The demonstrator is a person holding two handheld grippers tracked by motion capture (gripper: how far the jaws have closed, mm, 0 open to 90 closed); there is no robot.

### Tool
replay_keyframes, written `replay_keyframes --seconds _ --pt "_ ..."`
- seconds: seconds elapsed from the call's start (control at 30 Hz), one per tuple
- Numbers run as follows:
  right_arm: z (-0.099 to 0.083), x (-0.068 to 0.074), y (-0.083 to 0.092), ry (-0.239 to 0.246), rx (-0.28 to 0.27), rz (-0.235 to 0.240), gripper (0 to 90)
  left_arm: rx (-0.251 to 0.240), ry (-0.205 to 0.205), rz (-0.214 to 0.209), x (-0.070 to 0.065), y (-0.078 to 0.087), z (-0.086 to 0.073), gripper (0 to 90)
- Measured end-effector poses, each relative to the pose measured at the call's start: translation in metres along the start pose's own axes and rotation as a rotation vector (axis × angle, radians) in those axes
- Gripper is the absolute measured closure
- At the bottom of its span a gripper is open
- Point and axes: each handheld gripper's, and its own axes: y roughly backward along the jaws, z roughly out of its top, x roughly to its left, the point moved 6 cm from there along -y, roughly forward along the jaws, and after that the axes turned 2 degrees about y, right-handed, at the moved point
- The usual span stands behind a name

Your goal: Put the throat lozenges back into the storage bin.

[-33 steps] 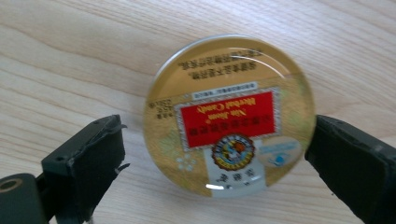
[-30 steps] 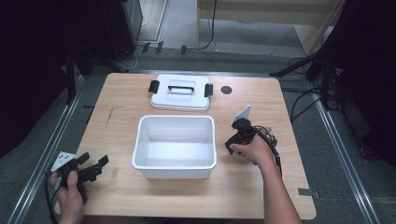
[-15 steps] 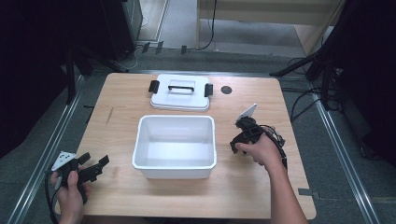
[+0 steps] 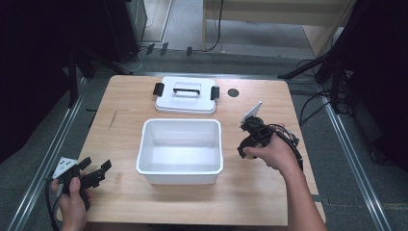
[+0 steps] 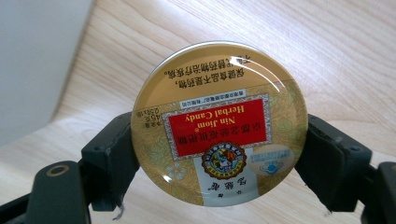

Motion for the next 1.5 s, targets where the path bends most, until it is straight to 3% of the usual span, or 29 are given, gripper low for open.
replay_keyframes --seconds 0.17,0.37,0.7,1.13,1.33,1.5 --pt "0.005 0.007 0.013 0.048 -0.015 -0.010 20.4 -0.007 -0.040 0.032 -0.003 0.000 0.000 14.7" --pt "0.007 0.012 0.021 0.080 -0.020 -0.009 20.4 -0.005 -0.051 0.043 -0.004 -0.001 0.000 14.7" --pt "0.012 0.025 0.043 0.147 -0.038 -0.026 20.3 -0.002 -0.043 0.037 -0.003 -0.001 0.000 14.7" --pt "0.022 0.041 0.065 0.195 -0.046 -0.044 20.3 0.002 -0.043 0.030 -0.003 -0.002 0.000 14.8" --pt "0.028 0.053 0.077 0.219 -0.064 -0.050 20.3 0.007 -0.042 0.030 -0.003 -0.002 0.000 14.7" --pt "0.034 0.068 0.083 0.270 -0.078 -0.046 20.3 0.008 -0.041 0.029 -0.003 -0.002 0.000 14.8"
